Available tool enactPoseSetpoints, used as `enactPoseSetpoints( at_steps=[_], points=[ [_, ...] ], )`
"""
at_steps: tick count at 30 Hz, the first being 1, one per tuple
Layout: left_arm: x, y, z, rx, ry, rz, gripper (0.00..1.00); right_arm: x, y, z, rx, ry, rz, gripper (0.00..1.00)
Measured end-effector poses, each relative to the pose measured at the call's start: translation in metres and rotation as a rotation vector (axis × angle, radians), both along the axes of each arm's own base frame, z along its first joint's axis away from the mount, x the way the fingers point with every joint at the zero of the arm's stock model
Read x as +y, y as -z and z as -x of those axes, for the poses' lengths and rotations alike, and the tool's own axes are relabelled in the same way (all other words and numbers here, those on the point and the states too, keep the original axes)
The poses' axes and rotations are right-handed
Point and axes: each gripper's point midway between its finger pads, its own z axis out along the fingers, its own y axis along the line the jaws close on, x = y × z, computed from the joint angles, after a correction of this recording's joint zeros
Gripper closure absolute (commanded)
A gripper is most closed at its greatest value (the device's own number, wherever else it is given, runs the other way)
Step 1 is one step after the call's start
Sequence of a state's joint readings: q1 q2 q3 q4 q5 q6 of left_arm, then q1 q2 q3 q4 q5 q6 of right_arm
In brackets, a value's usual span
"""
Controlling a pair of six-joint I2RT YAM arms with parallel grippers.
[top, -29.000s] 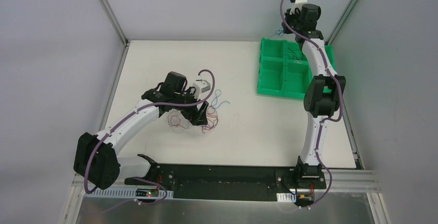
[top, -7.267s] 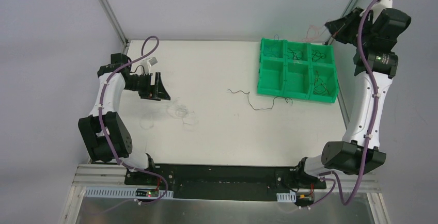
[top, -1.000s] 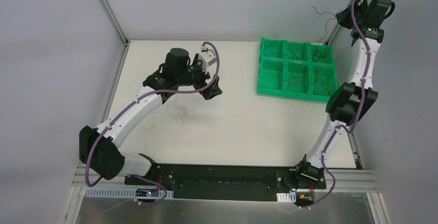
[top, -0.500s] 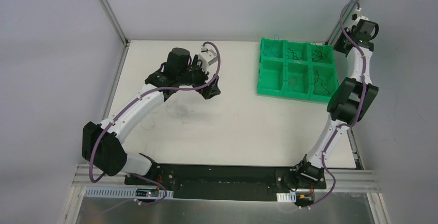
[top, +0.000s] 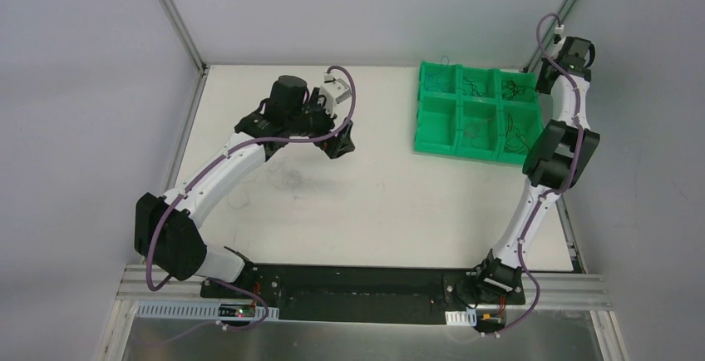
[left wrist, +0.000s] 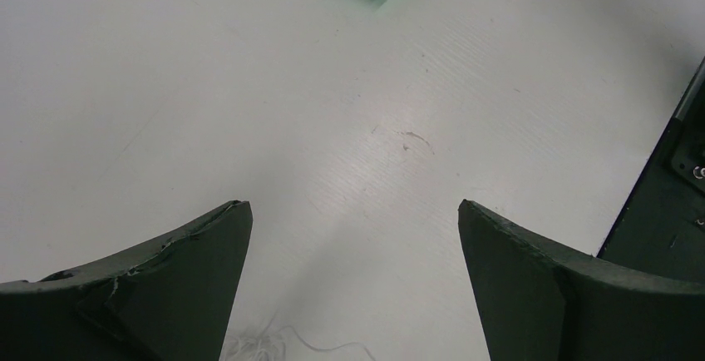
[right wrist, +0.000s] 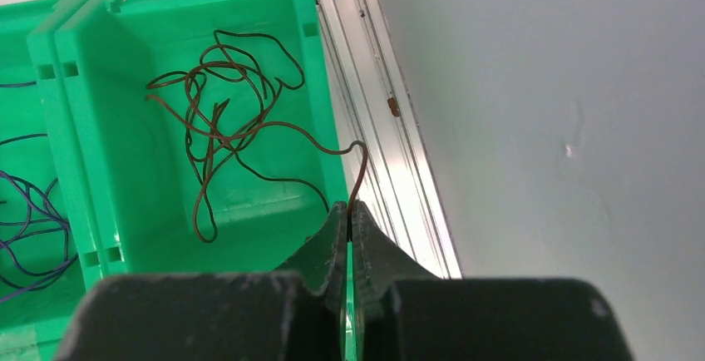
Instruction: Untangle the cables
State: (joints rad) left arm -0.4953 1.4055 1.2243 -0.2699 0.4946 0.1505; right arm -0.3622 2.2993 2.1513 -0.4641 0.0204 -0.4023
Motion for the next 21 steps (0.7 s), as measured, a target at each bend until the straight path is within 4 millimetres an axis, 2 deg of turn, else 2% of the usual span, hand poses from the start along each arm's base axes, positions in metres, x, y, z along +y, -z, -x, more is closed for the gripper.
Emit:
enactPoseSetpoints(
  at_steps=[9, 15, 21],
  points=[
    [0.002, 0.002, 0.0, 0.006, -0.008, -0.008, 0.01, 0.021, 0.01, -0.031, 0.006, -0.102, 0.057, 1.0],
    [0.005, 0.006, -0.001, 0.014, -0.025, -0.025, 0.01, 0.039, 0.029, -0.044, 0.03, -0.163, 0.075, 1.0],
    [0.013, 0.01, -0.002, 0.032, -0.051, -0.045, 0.01, 0.054, 0.038, -0.049, 0.033, -0.195, 0.05, 0.73]
  ],
)
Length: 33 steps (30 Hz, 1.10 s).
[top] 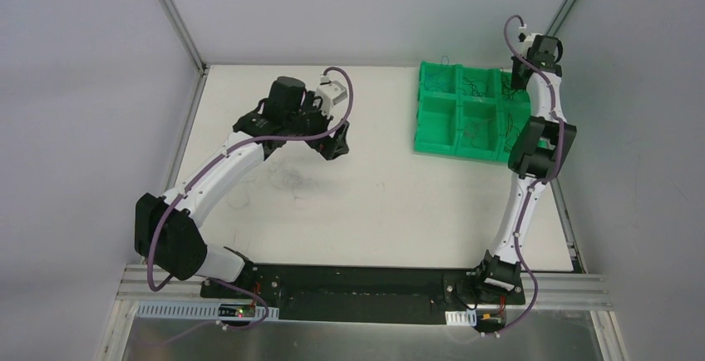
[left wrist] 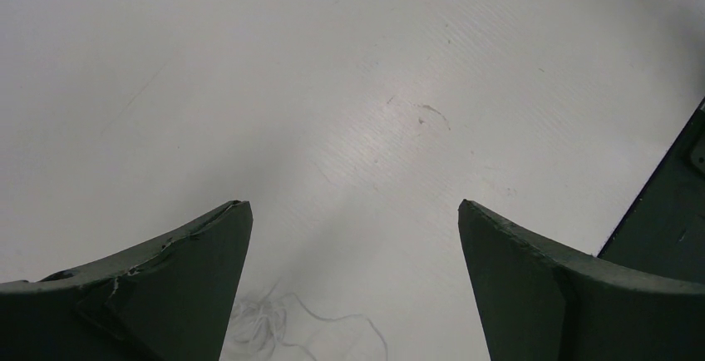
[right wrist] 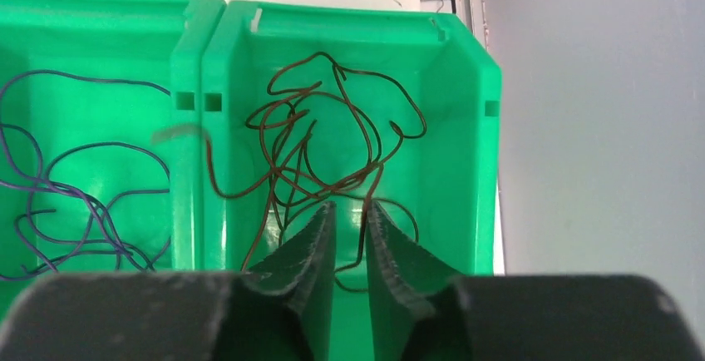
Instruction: Untangle the cables
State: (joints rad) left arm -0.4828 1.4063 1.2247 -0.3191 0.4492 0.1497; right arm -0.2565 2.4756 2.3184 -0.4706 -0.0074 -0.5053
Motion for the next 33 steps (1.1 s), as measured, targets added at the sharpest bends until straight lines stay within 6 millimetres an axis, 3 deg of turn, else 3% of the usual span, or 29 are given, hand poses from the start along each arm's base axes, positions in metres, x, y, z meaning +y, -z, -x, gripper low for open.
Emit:
enactPoseSetpoints(
  at_steps=[3, 7, 9, 12, 17, 20, 22, 25, 30, 33],
  points=[
    [0.014, 0.005, -0.001, 0.046, -0.036, -0.01, 0.01, 0.002, -0.003, -0.001, -0.016, -0.008, -0.012, 0.6],
    [0.057, 0.002, -0.014, 0.141, -0.165, 0.034, 0.01, 0.009, -0.017, 0.011, -0.017, -0.023, -0.031, 0.49],
    [0.084, 0.002, -0.021, 0.177, -0.239, 0.044, 0.01, 0.012, -0.035, 0.016, -0.039, -0.031, -0.034, 0.48],
    [0.118, 0.007, -0.023, 0.221, -0.322, 0.036, 0.01, 0.015, -0.083, 0.021, -0.113, -0.042, -0.021, 0.47],
    [0.157, 0.024, -0.01, 0.295, -0.367, -0.028, 0.01, 0.015, -0.161, 0.037, -0.241, -0.049, 0.006, 0.43],
    [0.176, 0.036, 0.0, 0.337, -0.375, -0.061, 0.03, 0.015, -0.183, 0.046, -0.272, -0.059, 0.001, 0.44],
    [0.181, 0.043, 0.006, 0.369, -0.375, -0.065, 0.04, 0.018, -0.186, 0.048, -0.28, -0.066, -0.023, 0.45],
    [0.178, 0.049, 0.011, 0.412, -0.354, -0.053, 0.05, 0.024, -0.175, 0.043, -0.264, -0.055, -0.098, 0.46],
    [0.176, 0.057, 0.013, 0.456, -0.347, -0.054, 0.03, 0.027, -0.143, 0.022, -0.232, -0.02, -0.206, 0.46],
    [0.183, 0.067, 0.016, 0.479, -0.358, -0.101, 0.03, 0.04, -0.119, 0.023, -0.181, -0.021, -0.3, 0.41]
  ],
)
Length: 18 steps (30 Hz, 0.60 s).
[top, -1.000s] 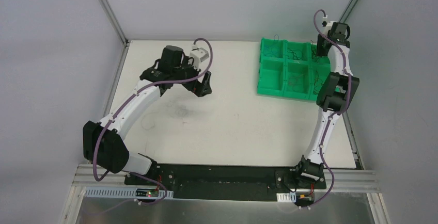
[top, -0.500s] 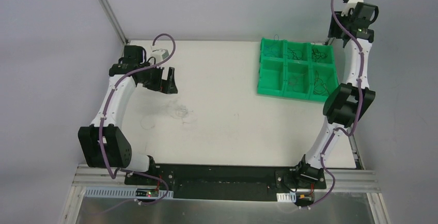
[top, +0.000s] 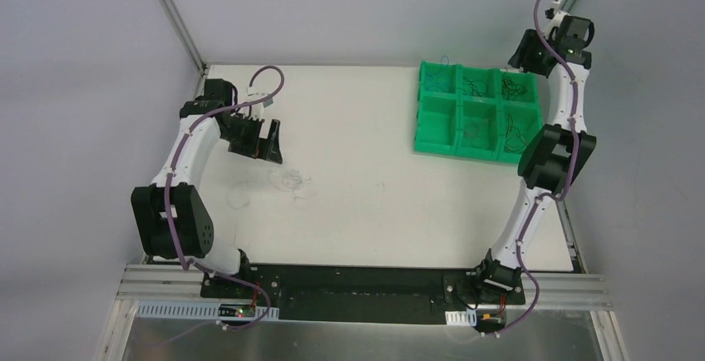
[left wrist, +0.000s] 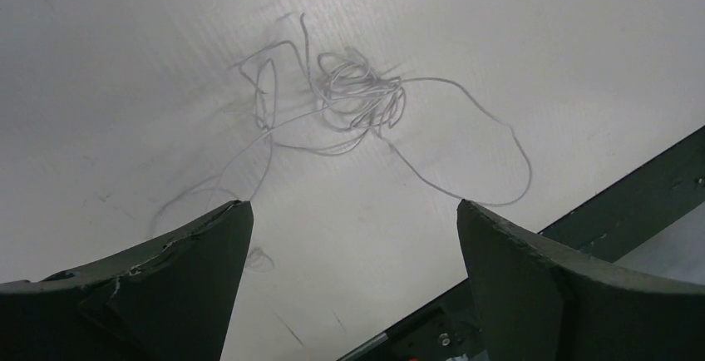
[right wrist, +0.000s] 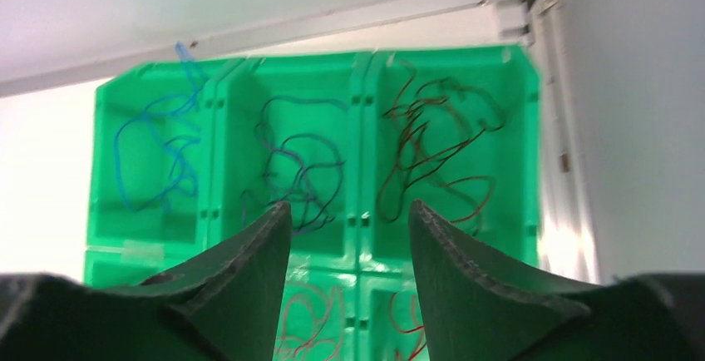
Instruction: Untangle the cables
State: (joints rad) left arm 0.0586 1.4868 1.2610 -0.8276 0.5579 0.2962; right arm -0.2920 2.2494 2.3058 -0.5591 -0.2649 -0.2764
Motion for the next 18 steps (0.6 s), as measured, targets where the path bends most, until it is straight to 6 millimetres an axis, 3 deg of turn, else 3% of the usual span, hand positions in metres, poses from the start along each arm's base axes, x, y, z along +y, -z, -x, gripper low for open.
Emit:
enactPoseSetpoints(
  at_steps=[4, 7, 9, 12, 14, 16, 18],
  points=[
    [0.014, 0.026, 0.004, 0.078, 0.017, -0.084, 0.01, 0.034, 0.019, 0.018, 0.066, -0.059, -0.126, 0.32],
    [0.025, 0.057, 0.007, 0.162, 0.036, -0.142, 0.02, 0.077, 0.022, 0.042, 0.117, -0.136, -0.198, 0.23],
    [0.027, 0.075, 0.01, 0.22, 0.042, -0.154, 0.1, 0.112, 0.017, 0.061, 0.144, -0.201, -0.237, 0.2],
    [0.022, 0.099, 0.007, 0.287, 0.054, -0.15, 0.32, 0.168, 0.002, 0.095, 0.163, -0.318, -0.287, 0.2],
    [0.009, 0.109, 0.003, 0.312, 0.083, -0.15, 0.57, 0.194, -0.006, 0.115, 0.172, -0.38, -0.313, 0.22],
    [-0.016, 0.115, -0.003, 0.313, 0.14, -0.148, 0.77, 0.212, -0.009, 0.136, 0.19, -0.421, -0.34, 0.23],
    [-0.053, 0.111, -0.006, 0.289, 0.218, -0.111, 0.97, 0.219, -0.007, 0.151, 0.213, -0.437, -0.364, 0.24]
  ],
)
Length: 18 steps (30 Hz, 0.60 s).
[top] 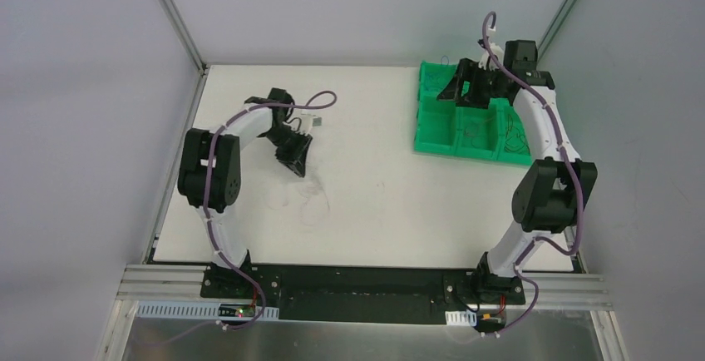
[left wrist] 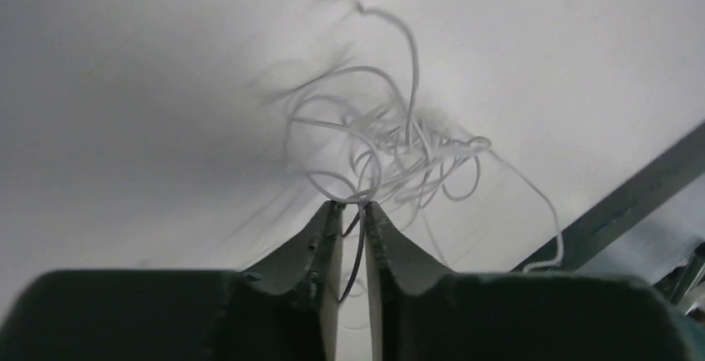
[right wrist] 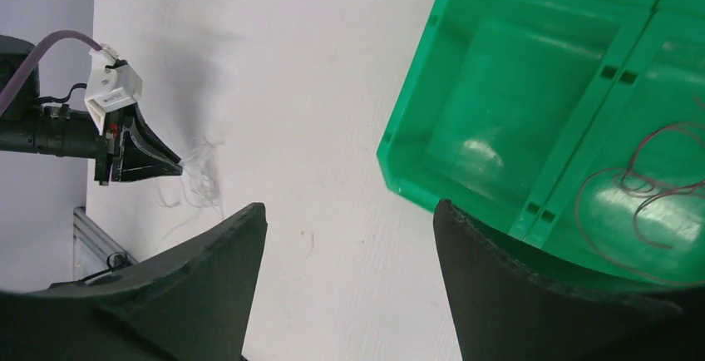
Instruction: Untangle the cables
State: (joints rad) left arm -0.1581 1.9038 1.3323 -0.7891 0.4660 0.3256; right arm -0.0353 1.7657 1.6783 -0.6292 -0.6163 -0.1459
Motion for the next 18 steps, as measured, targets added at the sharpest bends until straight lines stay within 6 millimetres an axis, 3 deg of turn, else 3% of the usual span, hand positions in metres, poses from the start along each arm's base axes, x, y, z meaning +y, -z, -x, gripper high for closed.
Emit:
enactPoseSetpoints(
  at_steps=[4, 6, 12, 14, 18],
  points=[
    [-0.074, -0.036, 0.007, -0.026, 0.085, 0.21, 1.0, 0.016, 0.017, 0.022, 0.07, -0.028, -0.027, 0.26],
    [-0.09, -0.06, 0.009, -0.051, 0.083, 0.298, 1.0, 0.032, 0.029, 0.035, 0.112, -0.059, -0.04, 0.26],
    [-0.101, -0.133, 0.013, -0.184, 0.093, 0.495, 1.0, 0.114, 0.056, 0.082, 0.206, -0.242, -0.076, 0.28],
    [-0.104, -0.141, 0.016, -0.193, 0.099, 0.523, 1.0, 0.142, 0.059, 0.098, 0.208, -0.314, -0.082, 0.28],
    [-0.106, -0.138, 0.021, -0.157, 0.09, 0.547, 1.0, 0.184, 0.061, 0.116, 0.187, -0.424, -0.095, 0.28]
  ],
)
